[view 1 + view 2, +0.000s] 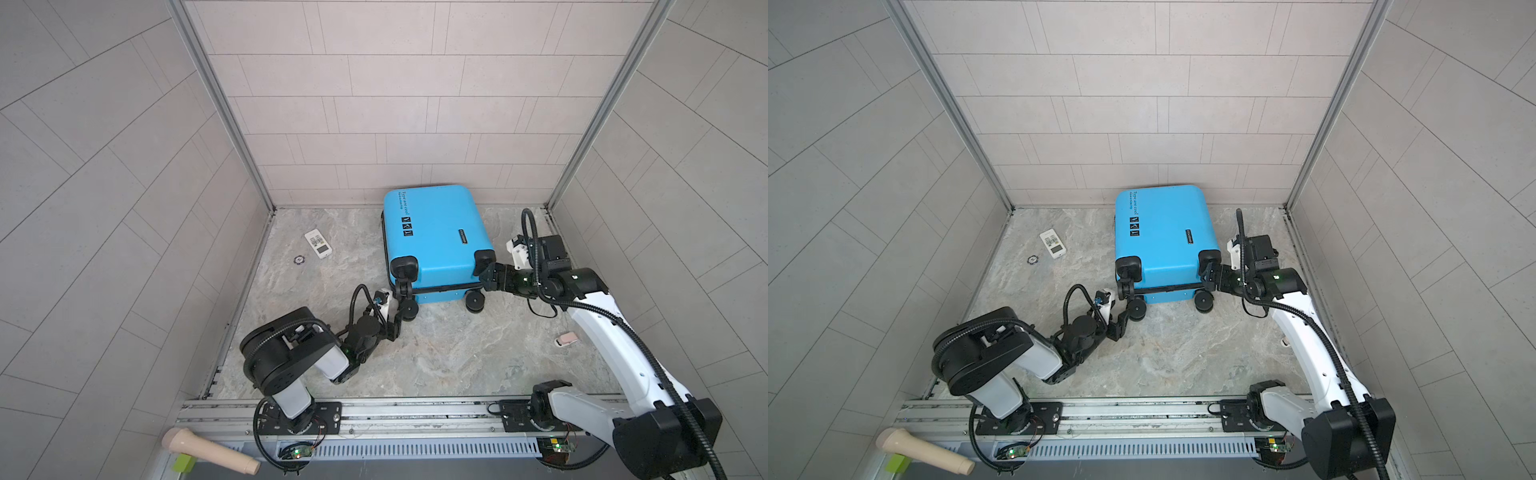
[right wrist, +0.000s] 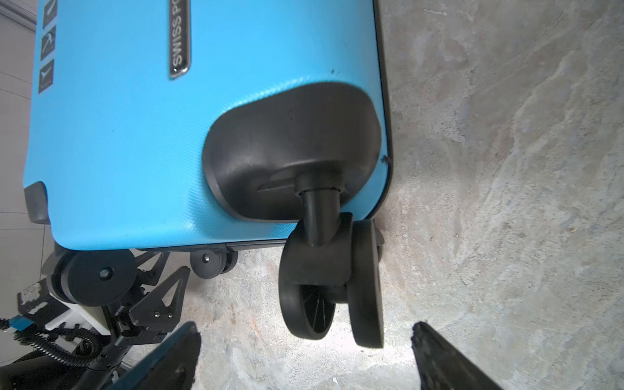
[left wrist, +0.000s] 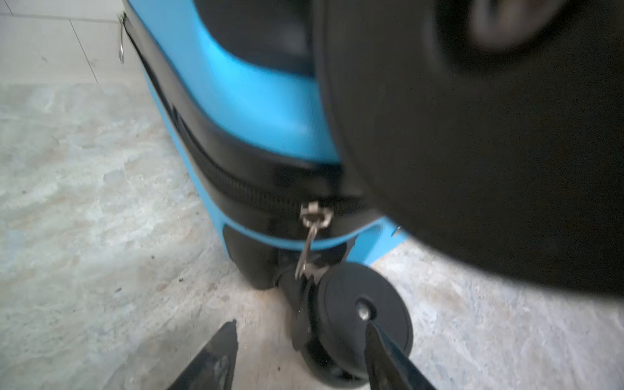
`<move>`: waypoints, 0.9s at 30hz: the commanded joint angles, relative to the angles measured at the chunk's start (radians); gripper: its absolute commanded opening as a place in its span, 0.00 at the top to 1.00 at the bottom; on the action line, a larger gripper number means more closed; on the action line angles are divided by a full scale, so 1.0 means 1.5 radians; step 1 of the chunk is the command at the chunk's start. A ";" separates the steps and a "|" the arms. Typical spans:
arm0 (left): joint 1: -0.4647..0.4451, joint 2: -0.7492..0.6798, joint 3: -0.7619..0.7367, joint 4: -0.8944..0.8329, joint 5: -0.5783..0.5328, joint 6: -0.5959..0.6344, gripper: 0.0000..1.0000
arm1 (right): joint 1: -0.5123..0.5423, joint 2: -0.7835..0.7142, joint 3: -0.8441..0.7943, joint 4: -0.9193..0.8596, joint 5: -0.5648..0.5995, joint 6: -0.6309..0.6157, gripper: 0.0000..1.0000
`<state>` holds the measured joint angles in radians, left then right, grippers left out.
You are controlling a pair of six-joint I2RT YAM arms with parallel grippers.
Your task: Pack the luggage
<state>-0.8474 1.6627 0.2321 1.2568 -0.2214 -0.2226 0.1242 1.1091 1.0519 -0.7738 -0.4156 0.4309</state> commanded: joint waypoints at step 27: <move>0.015 0.025 0.077 0.059 -0.067 0.032 0.75 | 0.016 0.015 0.022 -0.007 -0.015 0.011 0.01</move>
<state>-0.8375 1.7119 0.3099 1.2808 -0.3038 -0.1825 0.1406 1.1389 1.0573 -0.7681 -0.4389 0.4458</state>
